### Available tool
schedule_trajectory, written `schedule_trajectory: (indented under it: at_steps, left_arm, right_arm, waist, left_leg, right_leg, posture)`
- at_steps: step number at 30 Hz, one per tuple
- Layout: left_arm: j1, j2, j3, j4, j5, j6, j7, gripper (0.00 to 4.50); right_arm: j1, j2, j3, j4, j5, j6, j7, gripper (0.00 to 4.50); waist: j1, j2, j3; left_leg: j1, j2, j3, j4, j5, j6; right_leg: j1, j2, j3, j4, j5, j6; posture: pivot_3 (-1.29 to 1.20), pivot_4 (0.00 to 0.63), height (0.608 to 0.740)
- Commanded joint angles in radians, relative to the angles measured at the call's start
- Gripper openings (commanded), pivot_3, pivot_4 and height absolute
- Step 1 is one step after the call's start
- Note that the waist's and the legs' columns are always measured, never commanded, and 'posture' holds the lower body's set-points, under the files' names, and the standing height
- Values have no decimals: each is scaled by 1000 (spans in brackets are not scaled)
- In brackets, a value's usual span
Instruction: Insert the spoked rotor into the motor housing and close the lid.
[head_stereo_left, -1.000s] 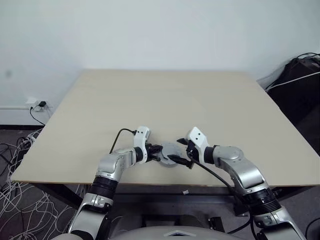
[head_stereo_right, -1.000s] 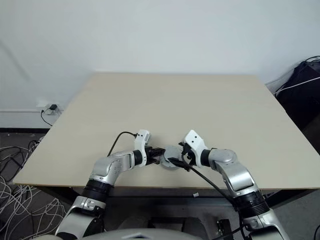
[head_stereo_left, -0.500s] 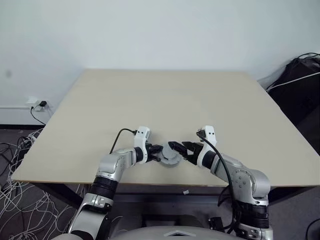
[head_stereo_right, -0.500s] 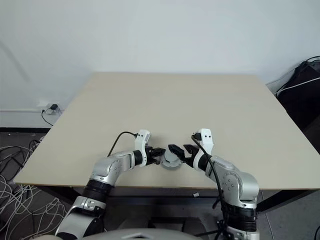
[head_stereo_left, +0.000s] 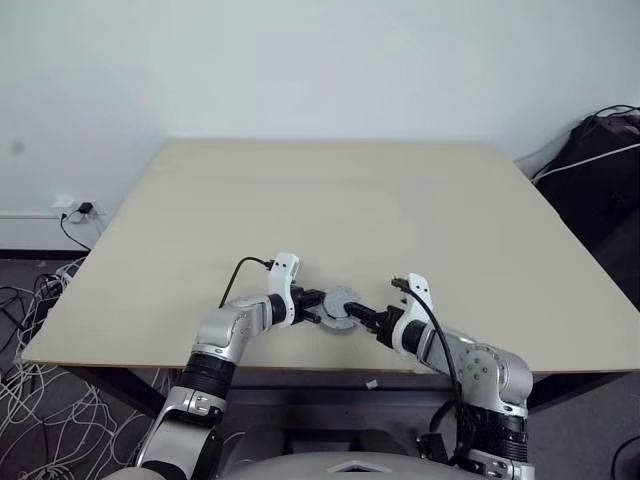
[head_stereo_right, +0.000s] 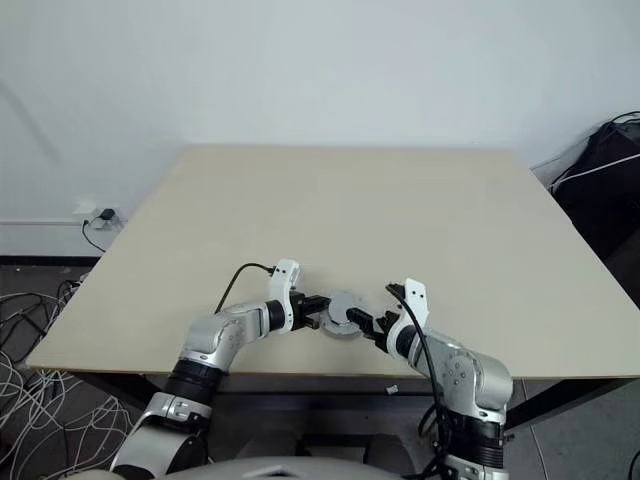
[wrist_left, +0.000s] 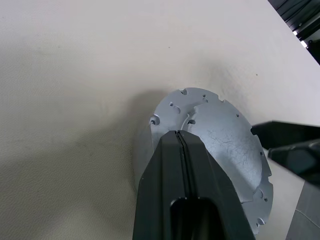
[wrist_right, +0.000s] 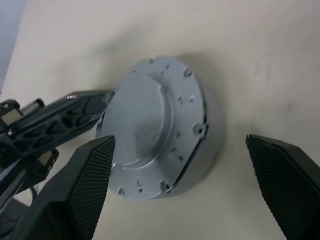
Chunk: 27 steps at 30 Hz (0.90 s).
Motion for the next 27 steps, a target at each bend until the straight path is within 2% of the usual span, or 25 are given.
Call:
schedule_trajectory:
  at_steps: [1,13,19,27]
  left_arm:
    - [7,-11,-30,9,11,10,-6,0]
    - [17,-8,-26,-4,5,12,-9,0]
    - [19,-5,-25,-8,4,14,-11,0]
    - [20,-1,-22,-11,4,15,-11,0]
  right_arm:
    - [-12,25,-18,11,27,6,-11,4492]
    - [-52,130,-113,100,105,45,-78,4492]
    - [-73,184,-200,170,240,48,-91,4492]
    - [-109,197,-222,205,376,50,-114,4492]
  waist:
    - [0,0,0]
    - [-5,0,0]
    - [-9,1,-1]
    - [-15,2,0]
  left_leg:
    - [0,0,0,0,0,0]
    - [0,0,0,0,0,0]
    - [0,0,0,0,0,0]
    - [0,0,0,0,0,0]
  right_leg:
    - [0,0,0,0,0,0]
    - [0,0,0,0,0,0]
    - [1,0,0,0,0,0]
    - [0,0,0,0,0,1]
  posture:
    - [0,0,740]
    - [0,0,740]
    - [0,0,740]
    - [0,0,740]
